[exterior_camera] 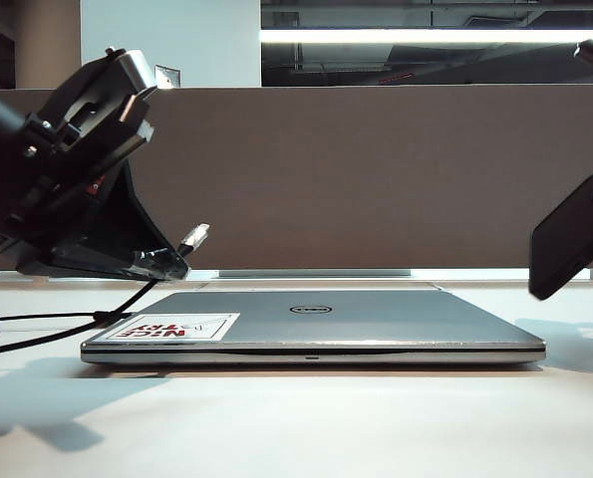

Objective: Pick up the charging cable and the phone, plug the charging cable into the charging port on the phone, and finally place them back on the table.

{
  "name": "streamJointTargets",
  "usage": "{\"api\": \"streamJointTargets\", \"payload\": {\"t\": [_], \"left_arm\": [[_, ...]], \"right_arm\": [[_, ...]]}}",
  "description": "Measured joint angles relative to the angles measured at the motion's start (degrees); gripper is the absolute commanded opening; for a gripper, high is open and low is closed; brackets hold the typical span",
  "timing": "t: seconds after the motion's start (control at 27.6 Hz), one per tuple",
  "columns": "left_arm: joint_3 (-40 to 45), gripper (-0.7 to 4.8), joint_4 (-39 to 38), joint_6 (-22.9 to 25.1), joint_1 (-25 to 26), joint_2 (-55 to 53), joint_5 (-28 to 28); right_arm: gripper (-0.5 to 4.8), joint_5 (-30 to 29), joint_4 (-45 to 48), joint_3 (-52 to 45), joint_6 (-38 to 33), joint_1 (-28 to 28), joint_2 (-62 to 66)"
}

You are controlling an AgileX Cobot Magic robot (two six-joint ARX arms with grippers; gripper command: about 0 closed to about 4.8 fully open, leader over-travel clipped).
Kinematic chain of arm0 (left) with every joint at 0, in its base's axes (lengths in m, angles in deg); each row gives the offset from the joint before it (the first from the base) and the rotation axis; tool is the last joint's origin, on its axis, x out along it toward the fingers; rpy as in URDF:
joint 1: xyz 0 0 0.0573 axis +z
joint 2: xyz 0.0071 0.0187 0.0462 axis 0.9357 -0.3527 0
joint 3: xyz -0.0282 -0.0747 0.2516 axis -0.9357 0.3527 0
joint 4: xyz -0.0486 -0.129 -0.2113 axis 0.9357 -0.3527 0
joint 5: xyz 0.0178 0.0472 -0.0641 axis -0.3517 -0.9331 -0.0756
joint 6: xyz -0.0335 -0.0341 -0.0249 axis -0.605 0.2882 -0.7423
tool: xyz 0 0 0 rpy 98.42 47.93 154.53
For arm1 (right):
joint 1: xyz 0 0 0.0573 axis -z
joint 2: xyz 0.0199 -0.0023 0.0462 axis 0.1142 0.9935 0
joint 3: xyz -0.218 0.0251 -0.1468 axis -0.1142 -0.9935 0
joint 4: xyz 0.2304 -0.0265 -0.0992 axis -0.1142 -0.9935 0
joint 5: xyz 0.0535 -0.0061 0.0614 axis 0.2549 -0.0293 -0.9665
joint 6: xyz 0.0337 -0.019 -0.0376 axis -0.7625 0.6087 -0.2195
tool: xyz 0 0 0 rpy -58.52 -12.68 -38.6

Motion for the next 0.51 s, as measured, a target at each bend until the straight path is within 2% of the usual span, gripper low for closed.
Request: {"api": "streamJointTargets", "payload": {"t": [0.15, 0.36, 0.51], "left_arm": [[0.0, -0.06, 0.0, 0.0, 0.0, 0.0, 0.0], [0.0, -0.06, 0.0, 0.0, 0.0, 0.0, 0.0], [0.0, -0.06, 0.0, 0.0, 0.0, 0.0, 0.0]], "right_arm": [[-0.05, 0.3, -4.1, 2.5, 1.4, -0.5, 0.0], [-0.05, 8.7, -13.0, 3.5, 5.6, -7.6, 0.0], [-0.05, 12.2, -15.8, 3.5, 6.9, -11.1, 0.0]]}}
